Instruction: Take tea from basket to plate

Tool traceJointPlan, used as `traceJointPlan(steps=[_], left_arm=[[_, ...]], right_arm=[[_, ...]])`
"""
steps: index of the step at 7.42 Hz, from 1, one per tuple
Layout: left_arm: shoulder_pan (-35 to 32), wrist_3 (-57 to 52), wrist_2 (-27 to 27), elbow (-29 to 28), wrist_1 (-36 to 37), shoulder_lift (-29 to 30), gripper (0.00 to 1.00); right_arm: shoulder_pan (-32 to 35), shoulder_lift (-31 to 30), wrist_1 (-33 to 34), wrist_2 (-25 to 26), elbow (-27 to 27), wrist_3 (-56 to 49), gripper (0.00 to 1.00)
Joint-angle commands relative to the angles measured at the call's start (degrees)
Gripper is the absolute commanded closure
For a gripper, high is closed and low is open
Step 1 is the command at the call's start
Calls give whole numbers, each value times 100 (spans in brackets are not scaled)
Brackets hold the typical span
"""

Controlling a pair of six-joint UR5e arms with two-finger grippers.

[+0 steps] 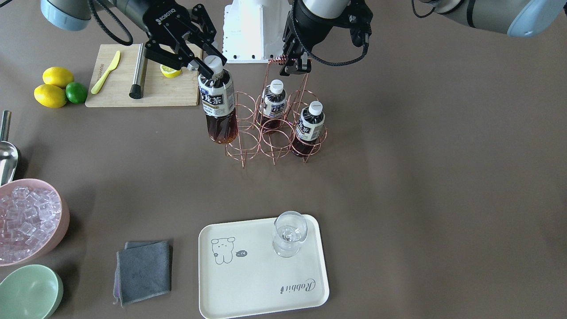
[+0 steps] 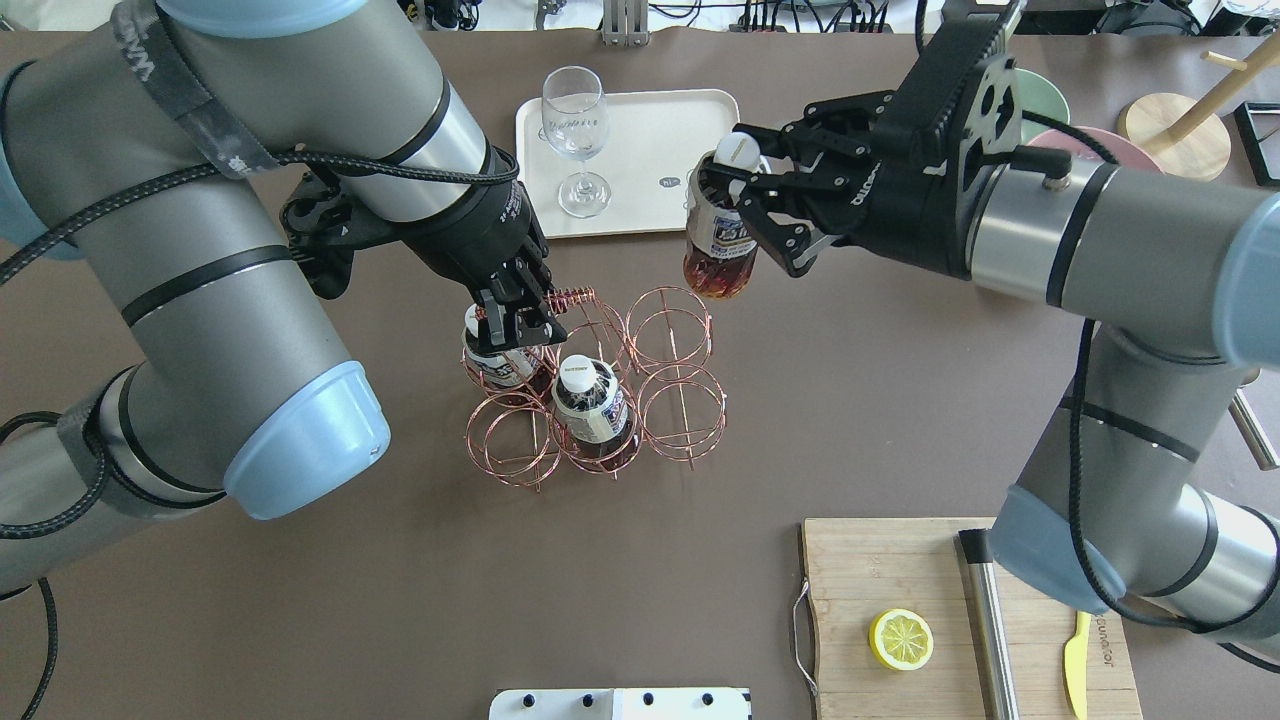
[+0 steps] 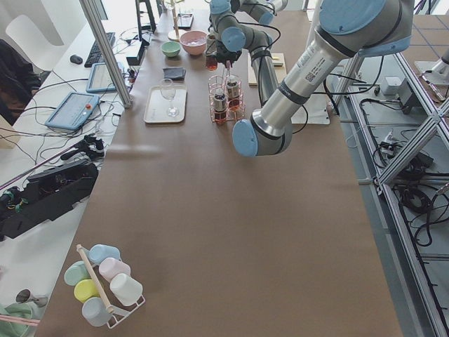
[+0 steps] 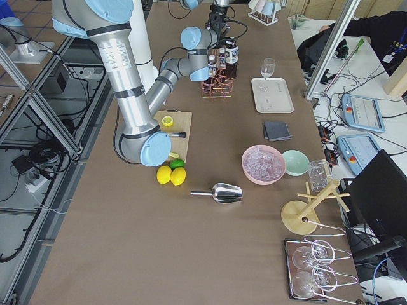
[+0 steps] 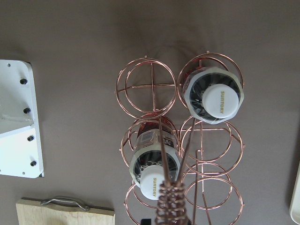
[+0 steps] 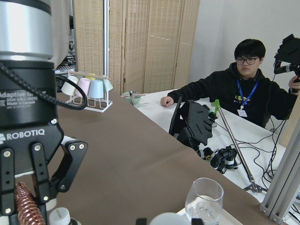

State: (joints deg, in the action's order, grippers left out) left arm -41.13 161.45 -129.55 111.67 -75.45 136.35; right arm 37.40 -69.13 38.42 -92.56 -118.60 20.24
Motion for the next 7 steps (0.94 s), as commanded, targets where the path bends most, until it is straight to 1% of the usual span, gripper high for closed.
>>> traceJointPlan(steps=[1, 2, 3, 4, 5, 6, 7], left_arm=[[-9, -35, 9, 56, 4, -187, 100], [-52, -70, 9, 283, 4, -406, 100], [-349, -105, -35, 686, 4, -817, 100], [-934, -219, -261, 899, 134, -960, 100], [-1393, -402, -733, 1066, 414, -979, 100], [-1876, -691, -991, 1337, 791, -997, 100], [-2446, -1356, -1245, 1523, 1343, -997, 100]], right_arm=[[1037, -4, 175, -1032, 212, -1, 100], [1146, 5, 122, -1263, 502, -185, 100], [1147, 39, 96, -1256, 722, -187, 100], [1147, 153, 87, -1221, 924, -187, 100], [1147, 293, 87, -1134, 1083, -160, 100], [1155, 347, 95, -1072, 1189, -108, 100], [1190, 339, 148, -1063, 1356, -90, 100]])
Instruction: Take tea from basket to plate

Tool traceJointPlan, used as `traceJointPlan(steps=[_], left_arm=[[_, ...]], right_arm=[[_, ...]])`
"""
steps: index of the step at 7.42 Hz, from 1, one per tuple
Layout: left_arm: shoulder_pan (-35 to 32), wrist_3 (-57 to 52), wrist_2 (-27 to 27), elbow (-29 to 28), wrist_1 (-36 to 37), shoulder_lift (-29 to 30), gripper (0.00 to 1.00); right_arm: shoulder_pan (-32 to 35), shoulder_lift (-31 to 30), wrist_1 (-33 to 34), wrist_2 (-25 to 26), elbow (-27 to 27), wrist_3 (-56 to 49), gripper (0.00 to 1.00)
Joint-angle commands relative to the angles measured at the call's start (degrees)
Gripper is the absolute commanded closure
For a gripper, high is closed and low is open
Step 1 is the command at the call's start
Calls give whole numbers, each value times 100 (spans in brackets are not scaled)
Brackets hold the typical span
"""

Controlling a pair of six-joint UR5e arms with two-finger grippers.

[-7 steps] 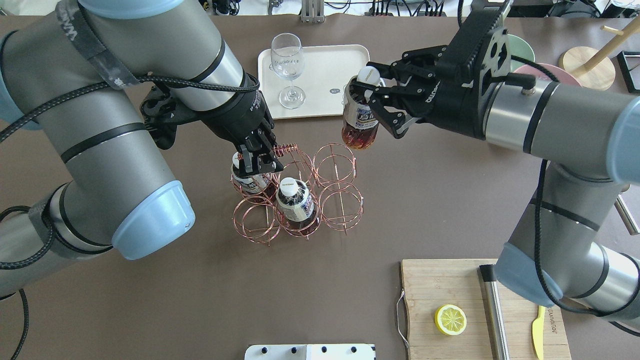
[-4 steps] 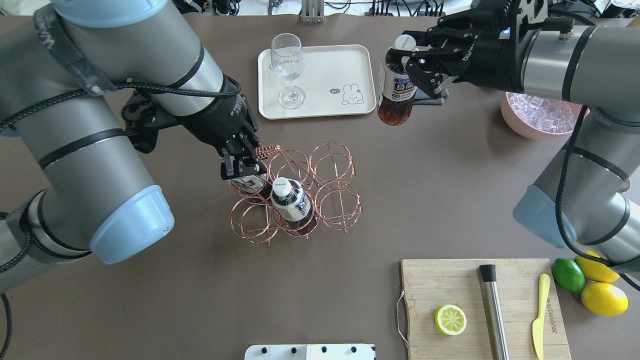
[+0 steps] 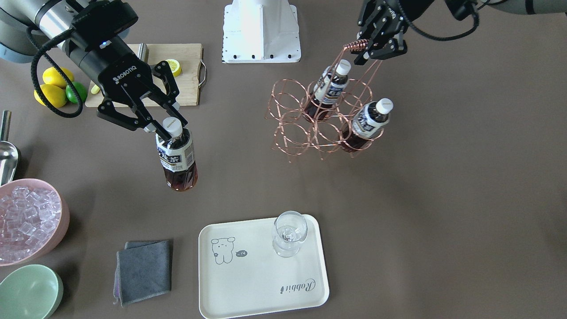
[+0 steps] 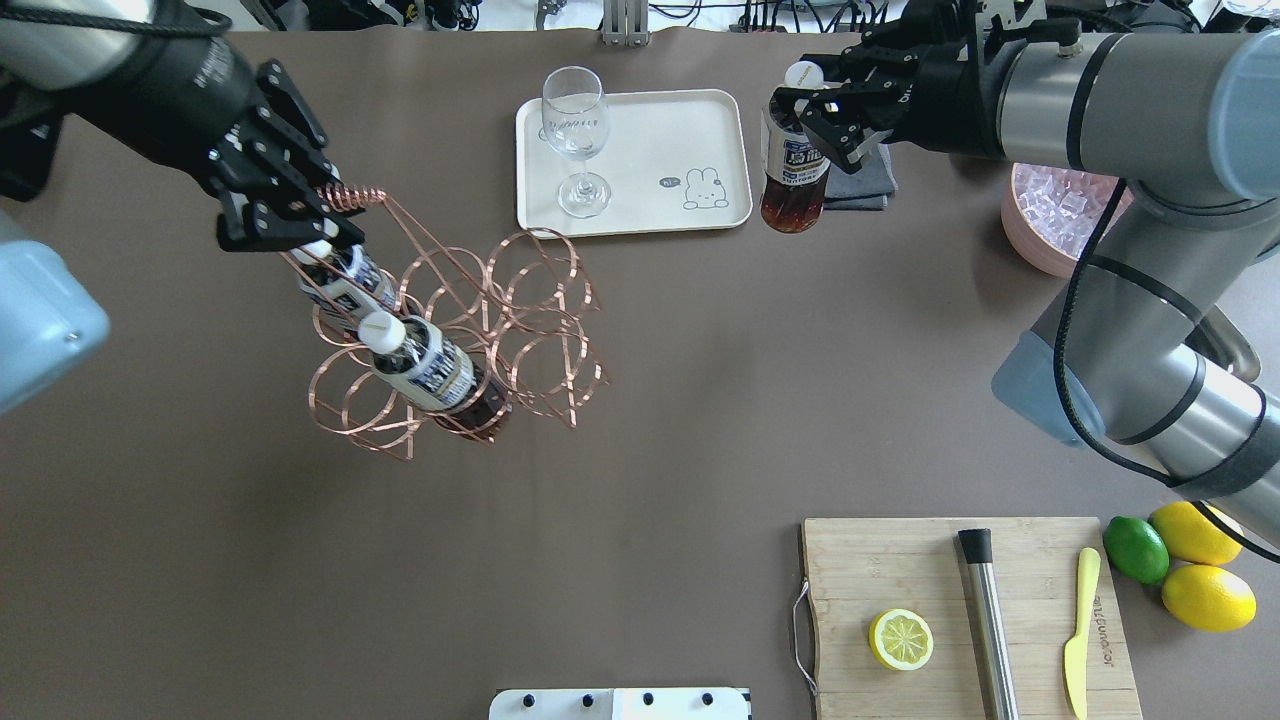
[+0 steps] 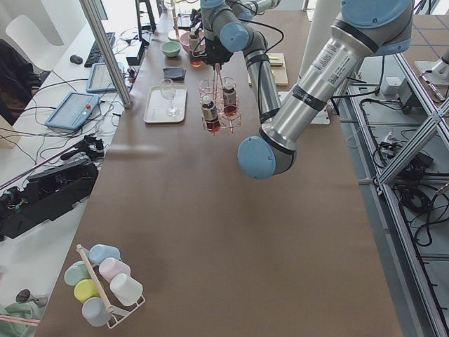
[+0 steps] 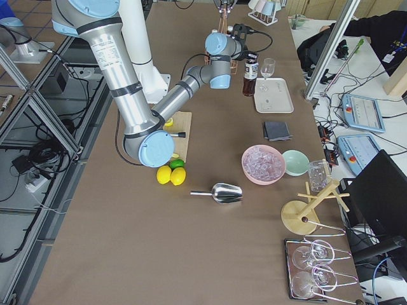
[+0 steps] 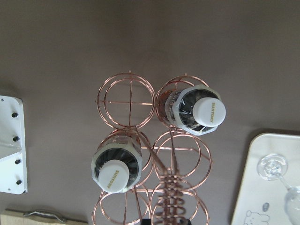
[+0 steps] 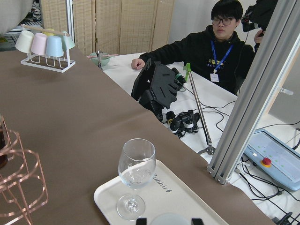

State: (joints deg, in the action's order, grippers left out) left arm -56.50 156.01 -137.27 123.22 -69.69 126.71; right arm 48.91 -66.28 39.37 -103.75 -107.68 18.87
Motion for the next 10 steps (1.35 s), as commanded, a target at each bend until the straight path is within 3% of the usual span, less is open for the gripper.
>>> traceJointPlan(steps=[1, 4, 6, 9, 10], left_arm=[[-1411, -1923, -624, 378, 1321, -215, 100], [-2415, -5638, -469, 369, 2184, -1093, 100], [-2795, -7656, 215, 212, 2808, -1332, 100], [-3050, -9224, 402, -1252, 2629, -1280, 100], [-3356, -9472, 438, -1927, 1966, -1271, 100]], right_arm=[[49, 54, 53, 65, 526, 38, 100], [75, 290, 35, 609, 888, 643, 100], [180, 886, 18, 742, 1579, 934, 100], [224, 1530, -357, 1038, 2529, 1495, 100], [216, 1644, -708, 1189, 2837, 1828, 100]])
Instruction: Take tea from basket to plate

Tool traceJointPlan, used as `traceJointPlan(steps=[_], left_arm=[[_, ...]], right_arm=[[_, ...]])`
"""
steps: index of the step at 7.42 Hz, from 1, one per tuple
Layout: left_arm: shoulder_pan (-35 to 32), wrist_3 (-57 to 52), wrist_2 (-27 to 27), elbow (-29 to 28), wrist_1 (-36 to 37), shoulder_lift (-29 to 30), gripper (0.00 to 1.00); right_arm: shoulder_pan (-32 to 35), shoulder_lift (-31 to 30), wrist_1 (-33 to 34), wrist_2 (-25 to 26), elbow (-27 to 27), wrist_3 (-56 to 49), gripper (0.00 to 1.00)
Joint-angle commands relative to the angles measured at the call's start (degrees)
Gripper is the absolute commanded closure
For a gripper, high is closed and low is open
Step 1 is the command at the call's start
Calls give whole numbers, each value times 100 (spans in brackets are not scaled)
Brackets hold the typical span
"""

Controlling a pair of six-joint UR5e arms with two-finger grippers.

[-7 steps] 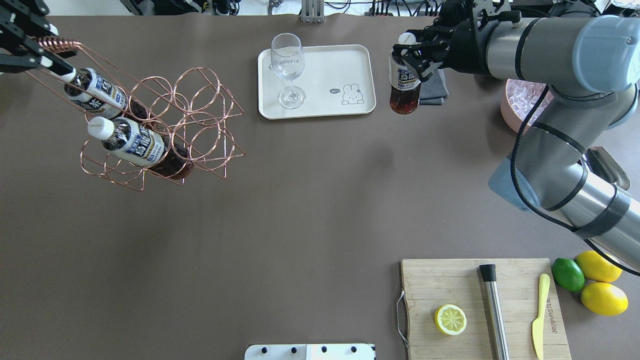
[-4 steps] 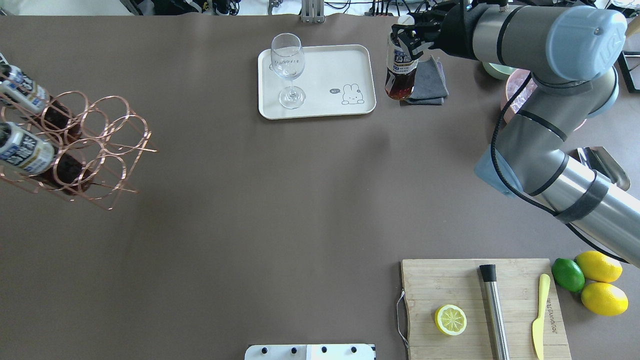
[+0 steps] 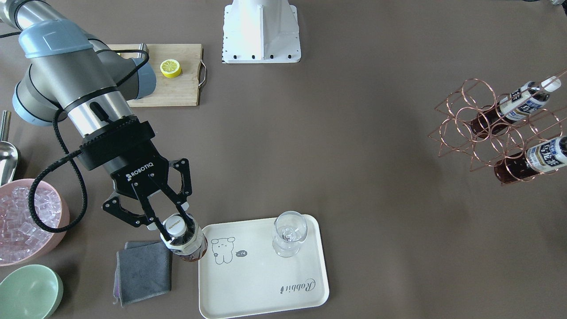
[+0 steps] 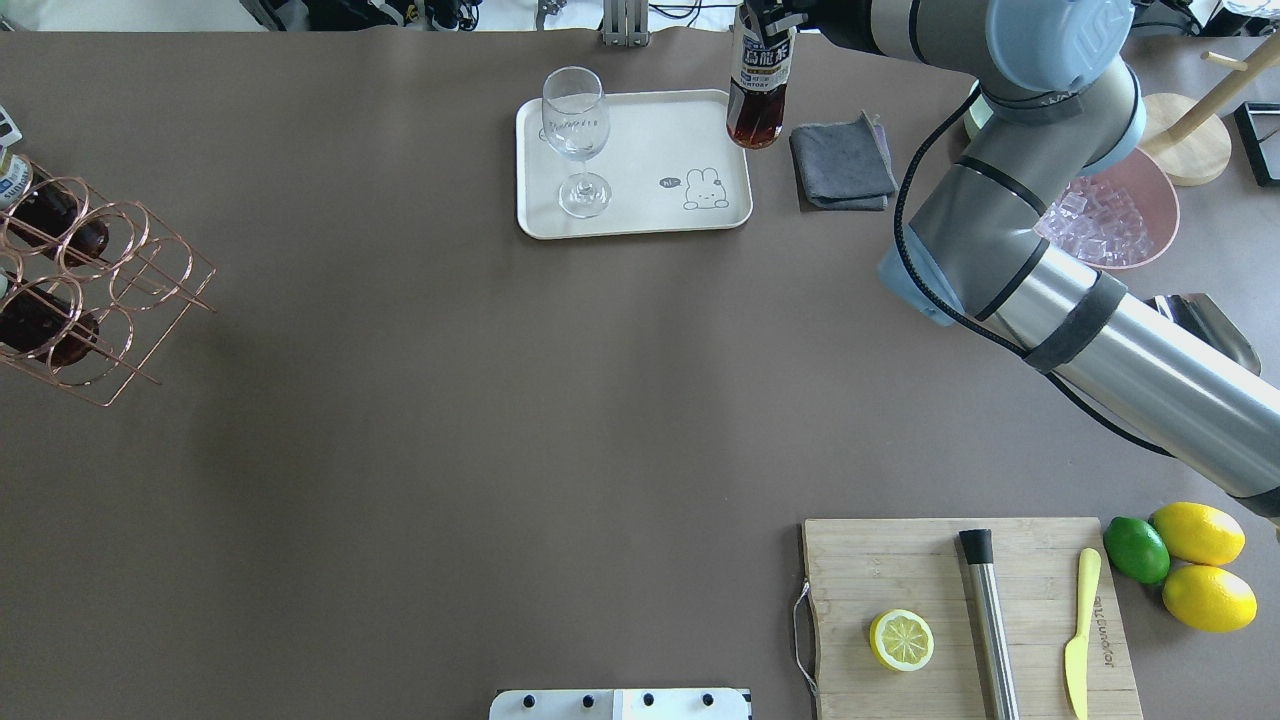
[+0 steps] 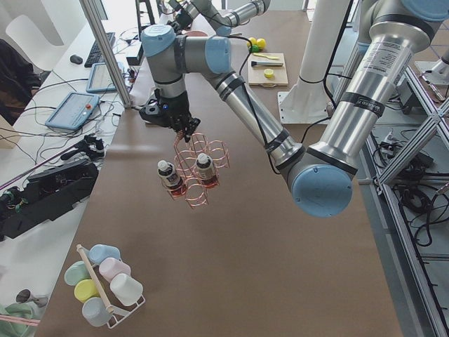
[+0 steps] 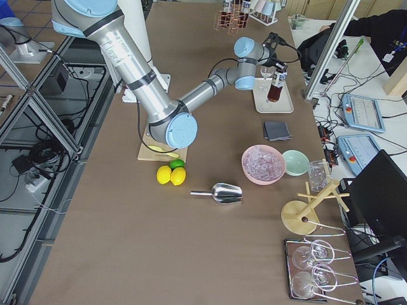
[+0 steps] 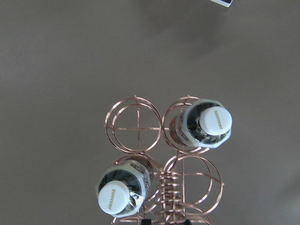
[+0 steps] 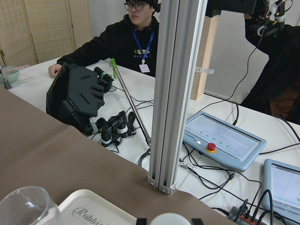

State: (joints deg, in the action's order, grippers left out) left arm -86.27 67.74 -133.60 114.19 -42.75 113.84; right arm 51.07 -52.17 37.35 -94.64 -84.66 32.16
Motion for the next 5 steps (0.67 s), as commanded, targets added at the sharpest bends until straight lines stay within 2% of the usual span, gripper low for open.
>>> traceJointPlan(steps=[1, 2, 3, 5], left_arm=[[-512, -701, 80, -1622, -1474, 7, 100], [-583, -623, 106, -2167, -1995, 128, 100], [-593, -457, 106, -2721, -2052, 460, 100], [-846, 611, 19, -3383, -2867, 569, 100]], right_arm=[[-18, 304, -649, 453, 695, 633, 100], [-166, 417, -859, 742, 879, 947, 100], [-280, 453, -1018, 919, 1038, 985, 100], [-474, 498, -1237, 1139, 1275, 1003, 100]])
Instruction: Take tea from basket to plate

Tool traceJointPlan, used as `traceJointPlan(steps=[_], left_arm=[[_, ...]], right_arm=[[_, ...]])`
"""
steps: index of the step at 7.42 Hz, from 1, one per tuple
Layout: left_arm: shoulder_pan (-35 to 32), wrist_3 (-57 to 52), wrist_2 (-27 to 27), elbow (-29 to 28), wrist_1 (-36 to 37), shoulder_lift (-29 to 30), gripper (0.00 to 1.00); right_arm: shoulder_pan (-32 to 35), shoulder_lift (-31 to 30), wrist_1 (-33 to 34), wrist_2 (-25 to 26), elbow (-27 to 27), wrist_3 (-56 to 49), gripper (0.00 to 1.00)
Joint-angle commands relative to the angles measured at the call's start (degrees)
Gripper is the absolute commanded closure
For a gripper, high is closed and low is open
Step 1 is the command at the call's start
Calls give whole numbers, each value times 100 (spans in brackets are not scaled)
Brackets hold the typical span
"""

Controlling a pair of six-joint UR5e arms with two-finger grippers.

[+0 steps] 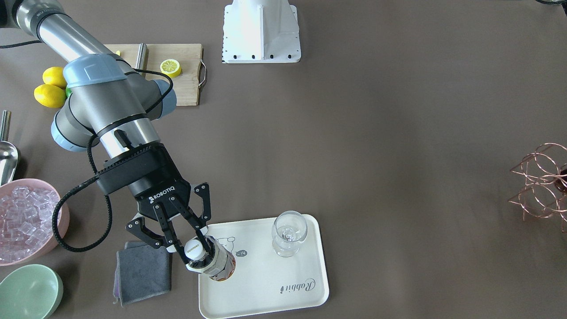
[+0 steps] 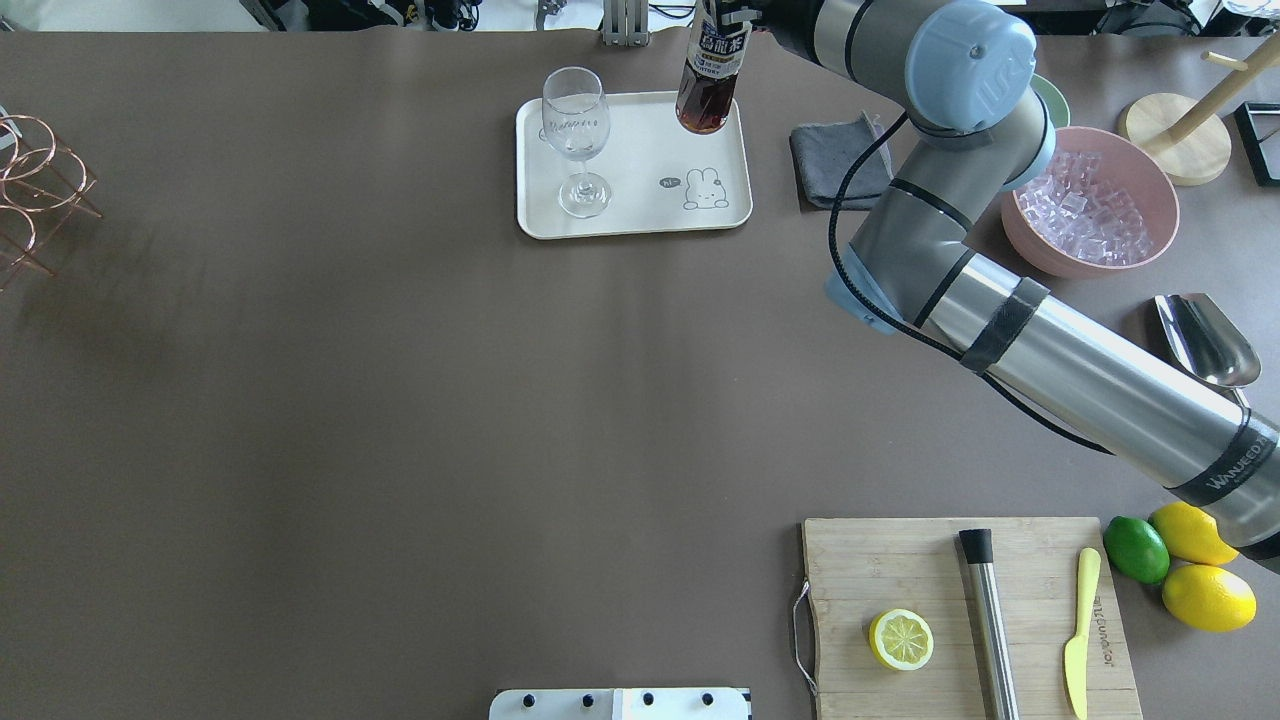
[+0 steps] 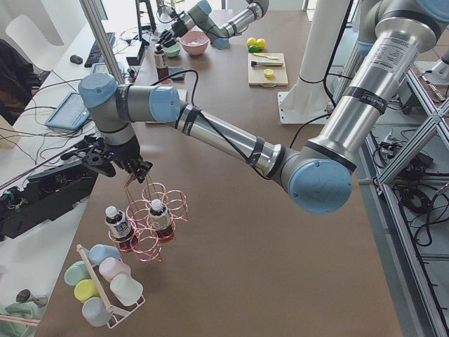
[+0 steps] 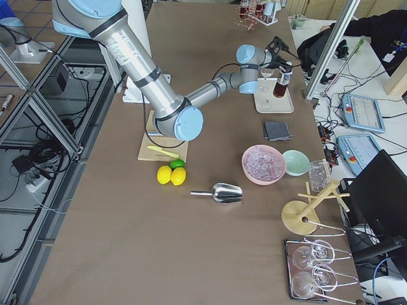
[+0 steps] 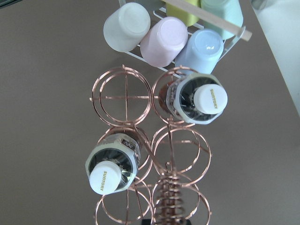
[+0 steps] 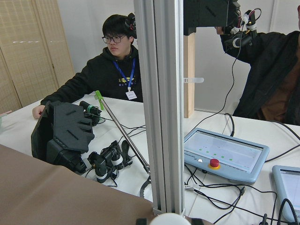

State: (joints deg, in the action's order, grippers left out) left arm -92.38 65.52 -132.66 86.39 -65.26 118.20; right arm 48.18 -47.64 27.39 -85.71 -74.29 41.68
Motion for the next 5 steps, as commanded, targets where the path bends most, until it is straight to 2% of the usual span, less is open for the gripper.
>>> traceJointPlan(steps=[1, 3, 5], left_arm=[[-263, 1092, -259, -623, -663, 142, 100], [-246, 1121, -270, -693, -812, 168, 100], [-132, 2101, -261, -763, -821, 466, 100]], right_arm=[[-299, 27, -530, 344, 457, 51, 100], [-467, 18, -594, 520, 529, 51, 100], [-546, -8, -586, 556, 643, 42, 100]])
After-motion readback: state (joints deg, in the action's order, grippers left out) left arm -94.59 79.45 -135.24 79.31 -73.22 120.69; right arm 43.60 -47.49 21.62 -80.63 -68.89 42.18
